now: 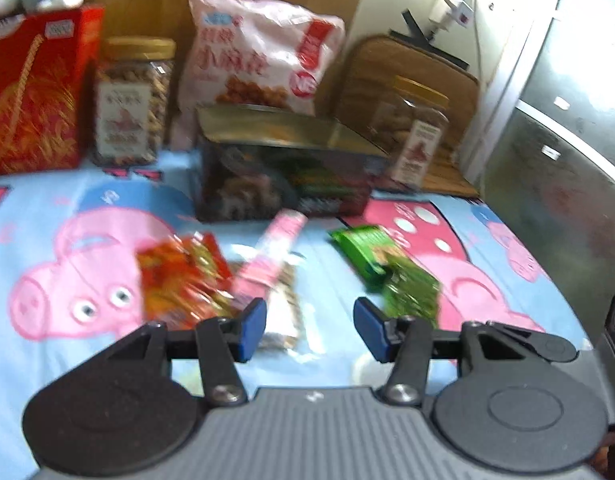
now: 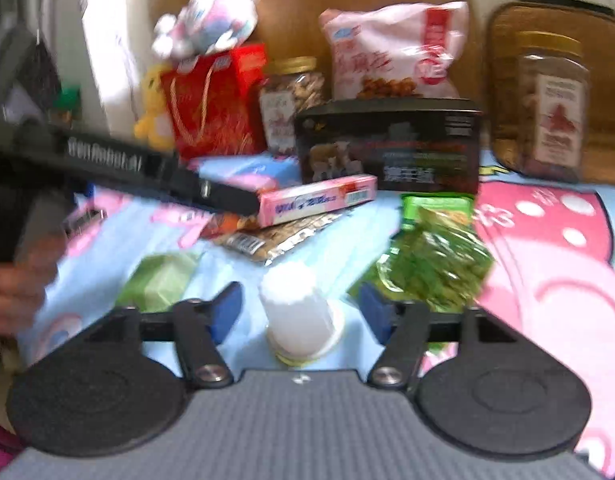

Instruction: Organize snacks

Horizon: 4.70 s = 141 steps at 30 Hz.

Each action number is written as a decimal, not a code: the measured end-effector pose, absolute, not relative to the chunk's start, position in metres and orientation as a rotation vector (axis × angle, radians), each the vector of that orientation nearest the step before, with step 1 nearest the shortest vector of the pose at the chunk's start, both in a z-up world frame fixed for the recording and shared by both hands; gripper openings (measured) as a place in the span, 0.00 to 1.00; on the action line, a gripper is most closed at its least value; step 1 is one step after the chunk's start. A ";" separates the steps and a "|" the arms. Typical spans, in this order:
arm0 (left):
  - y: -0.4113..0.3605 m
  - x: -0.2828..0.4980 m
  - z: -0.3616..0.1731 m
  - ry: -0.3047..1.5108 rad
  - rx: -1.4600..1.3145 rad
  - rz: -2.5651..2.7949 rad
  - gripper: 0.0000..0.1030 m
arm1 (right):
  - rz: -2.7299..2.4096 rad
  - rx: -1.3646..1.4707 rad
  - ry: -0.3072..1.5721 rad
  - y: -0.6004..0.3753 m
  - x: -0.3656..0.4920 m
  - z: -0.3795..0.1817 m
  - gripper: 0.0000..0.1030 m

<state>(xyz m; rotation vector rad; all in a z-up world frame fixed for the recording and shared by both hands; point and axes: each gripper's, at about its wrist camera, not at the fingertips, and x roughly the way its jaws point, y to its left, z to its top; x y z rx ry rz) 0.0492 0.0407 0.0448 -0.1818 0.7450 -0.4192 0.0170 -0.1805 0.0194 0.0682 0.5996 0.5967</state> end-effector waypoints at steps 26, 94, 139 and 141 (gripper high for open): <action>-0.015 0.027 0.039 0.705 0.014 -0.541 0.33 | 0.589 -0.089 0.520 -0.159 0.014 0.027 0.33; 0.017 0.039 0.033 0.738 -0.110 -0.428 0.34 | 0.503 0.005 0.523 -0.184 0.017 0.027 0.20; -0.010 0.045 0.055 0.677 -0.054 -0.485 0.23 | 0.546 -0.035 0.475 -0.177 0.014 0.021 0.25; -0.010 0.052 0.064 0.655 -0.058 -0.485 0.23 | 0.545 -0.019 0.455 -0.178 0.025 0.027 0.25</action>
